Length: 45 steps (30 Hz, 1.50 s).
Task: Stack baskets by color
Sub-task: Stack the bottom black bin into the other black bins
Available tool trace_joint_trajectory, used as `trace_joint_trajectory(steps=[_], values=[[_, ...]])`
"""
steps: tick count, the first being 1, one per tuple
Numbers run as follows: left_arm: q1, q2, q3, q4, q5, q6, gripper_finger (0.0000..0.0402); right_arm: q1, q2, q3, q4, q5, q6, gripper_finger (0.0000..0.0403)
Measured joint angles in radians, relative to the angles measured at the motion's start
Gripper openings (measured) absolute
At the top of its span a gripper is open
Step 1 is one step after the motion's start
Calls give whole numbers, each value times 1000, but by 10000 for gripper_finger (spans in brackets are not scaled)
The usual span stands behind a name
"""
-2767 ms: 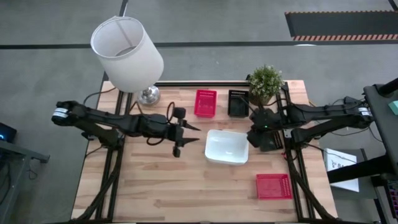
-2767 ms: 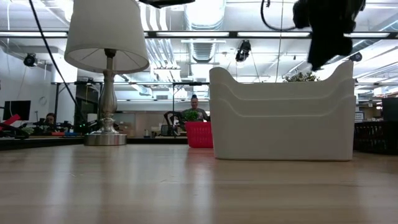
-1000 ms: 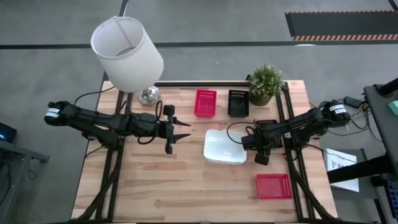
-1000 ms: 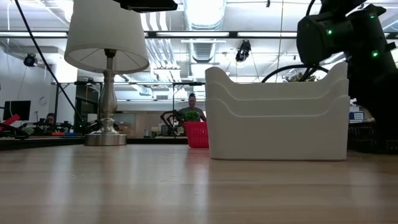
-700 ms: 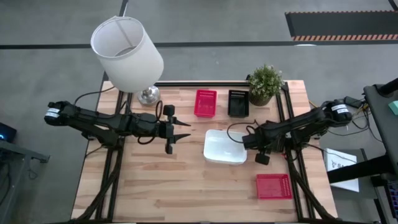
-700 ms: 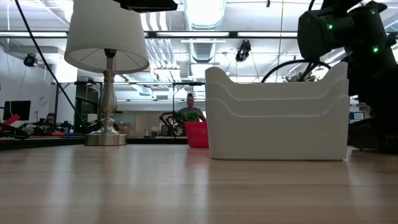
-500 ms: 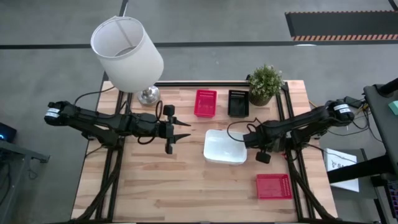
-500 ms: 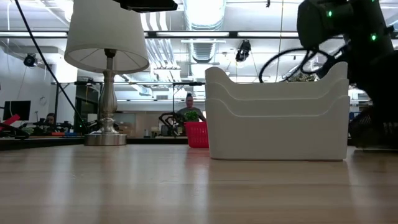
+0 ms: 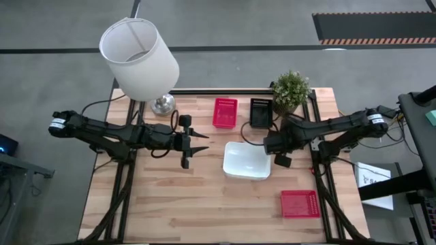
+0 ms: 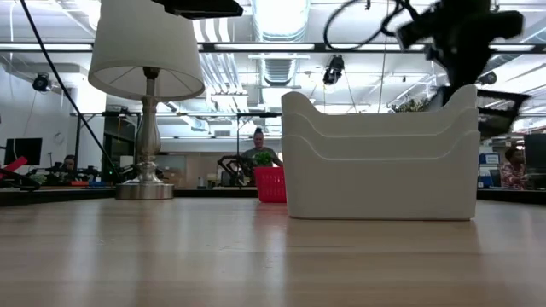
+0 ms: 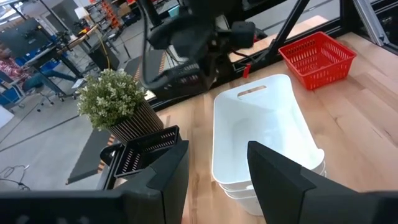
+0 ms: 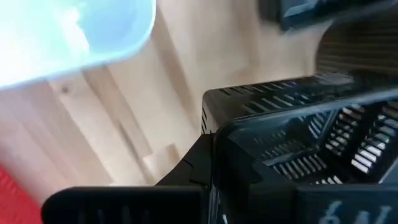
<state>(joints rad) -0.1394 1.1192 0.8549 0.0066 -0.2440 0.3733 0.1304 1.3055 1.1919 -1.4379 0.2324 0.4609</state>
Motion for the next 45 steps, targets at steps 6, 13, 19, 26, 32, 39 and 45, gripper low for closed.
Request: trace_joint_trajectory(steps=[6,13,19,26,32,39,45], values=[[0,0,-1,-3,0,-1,147,-27,38,125,3,55,-95,9],[0,0,-1,-8,0,-2,147,-57,120,253,11,84,-242,9],[0,0,-1,-18,0,-3,147,-118,199,332,16,85,-366,9],[0,-2,-3,-75,0,-27,147,-223,295,373,42,79,-499,9],[0,-4,-3,-78,0,-27,147,-314,388,407,49,74,-569,9],[0,-5,-3,-78,0,-27,147,-395,478,438,51,28,-636,9],[0,-6,-3,-96,0,-27,147,-442,512,458,70,-26,-663,9]])
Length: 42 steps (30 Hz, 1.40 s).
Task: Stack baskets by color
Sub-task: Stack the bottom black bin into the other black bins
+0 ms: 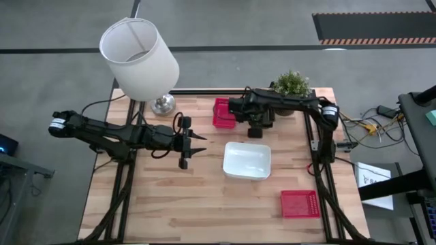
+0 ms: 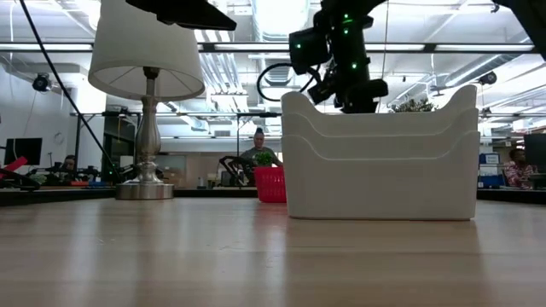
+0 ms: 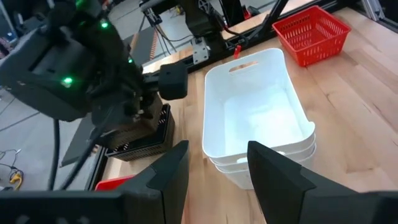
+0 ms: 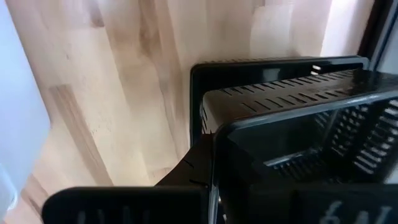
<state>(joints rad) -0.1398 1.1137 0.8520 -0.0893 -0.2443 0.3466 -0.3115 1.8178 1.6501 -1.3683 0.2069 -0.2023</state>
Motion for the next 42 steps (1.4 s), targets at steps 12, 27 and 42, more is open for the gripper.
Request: trace_joint_trajectory(steps=[12,27,42], values=[[0,-2,0,-8,0,0,147,-45,45,0,24,-25,27,9],[0,-2,0,-10,0,-2,147,-47,51,-2,70,-24,18,31],[0,-2,0,-10,0,-3,147,-47,40,-3,59,-24,3,97]])
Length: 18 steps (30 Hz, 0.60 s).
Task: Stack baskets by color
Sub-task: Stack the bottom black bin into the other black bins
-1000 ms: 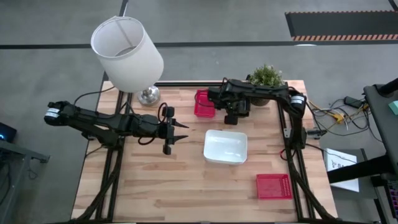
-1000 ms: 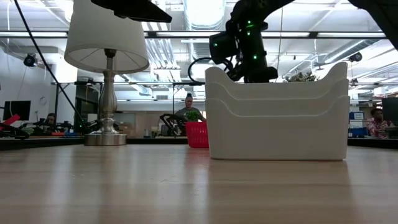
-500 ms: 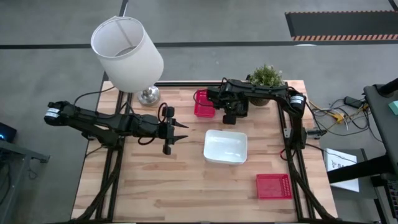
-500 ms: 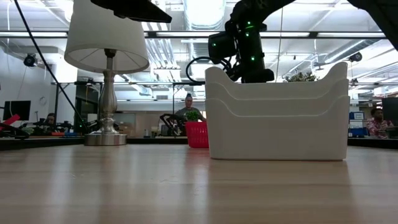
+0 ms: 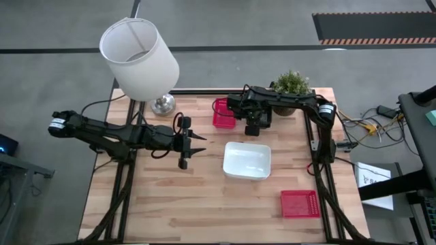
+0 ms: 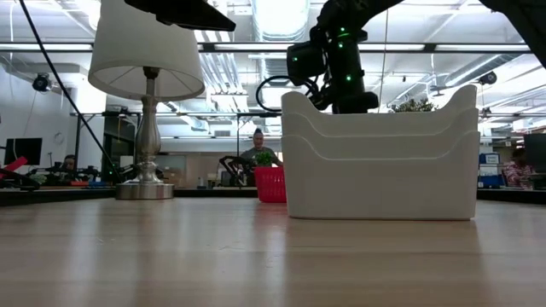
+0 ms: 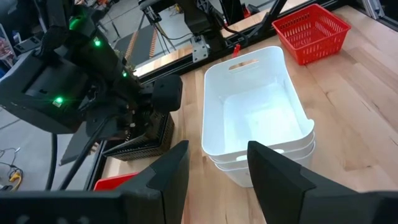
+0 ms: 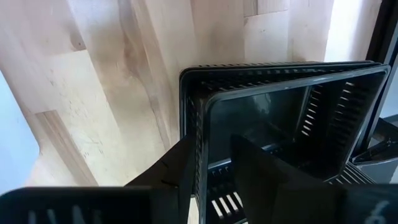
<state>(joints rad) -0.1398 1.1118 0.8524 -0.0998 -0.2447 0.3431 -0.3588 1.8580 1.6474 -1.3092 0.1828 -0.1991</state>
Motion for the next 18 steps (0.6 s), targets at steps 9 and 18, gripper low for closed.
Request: trace_joint_trajectory(steps=[9,18], values=[[0,0,0,0,0,0,147,0,-1,0,-21,-3,-37,27],[0,0,1,1,0,2,147,0,-1,-6,33,-10,-22,10]])
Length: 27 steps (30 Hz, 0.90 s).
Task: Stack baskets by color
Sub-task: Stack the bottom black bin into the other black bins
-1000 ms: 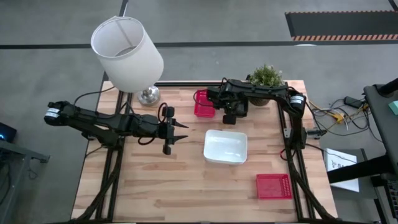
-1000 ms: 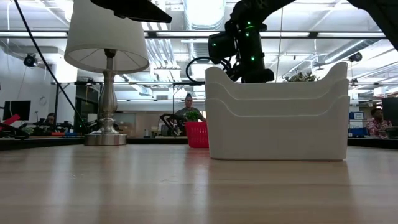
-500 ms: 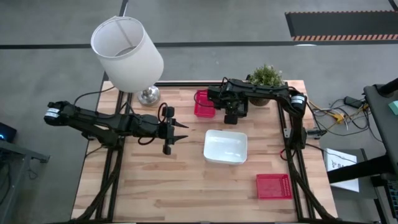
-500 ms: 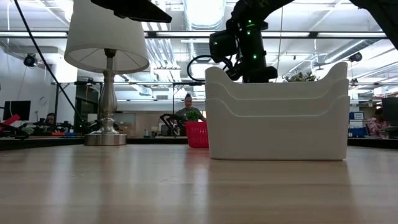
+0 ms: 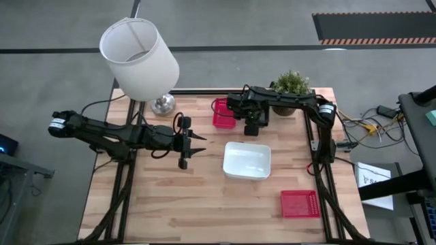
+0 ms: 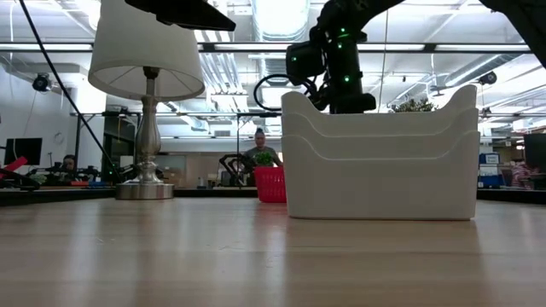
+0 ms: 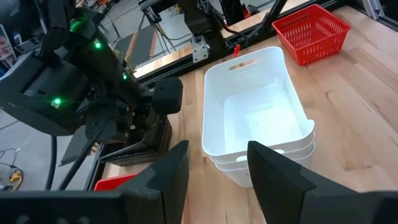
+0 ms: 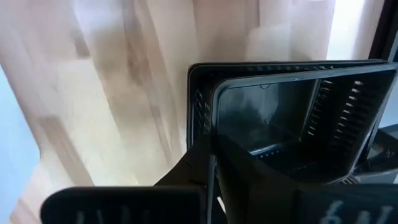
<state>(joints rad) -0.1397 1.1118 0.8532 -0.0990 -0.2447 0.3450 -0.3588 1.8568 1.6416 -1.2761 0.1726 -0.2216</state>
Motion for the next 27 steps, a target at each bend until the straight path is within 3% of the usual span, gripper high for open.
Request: trace_joint_trajectory(steps=[16,19,27], values=[[0,0,0,0,0,0,147,0,-1,9,-27,1,6,88],[0,0,0,0,0,0,147,0,-2,14,-41,1,4,80],[0,0,0,1,0,1,147,-15,-2,18,-37,2,-15,12]])
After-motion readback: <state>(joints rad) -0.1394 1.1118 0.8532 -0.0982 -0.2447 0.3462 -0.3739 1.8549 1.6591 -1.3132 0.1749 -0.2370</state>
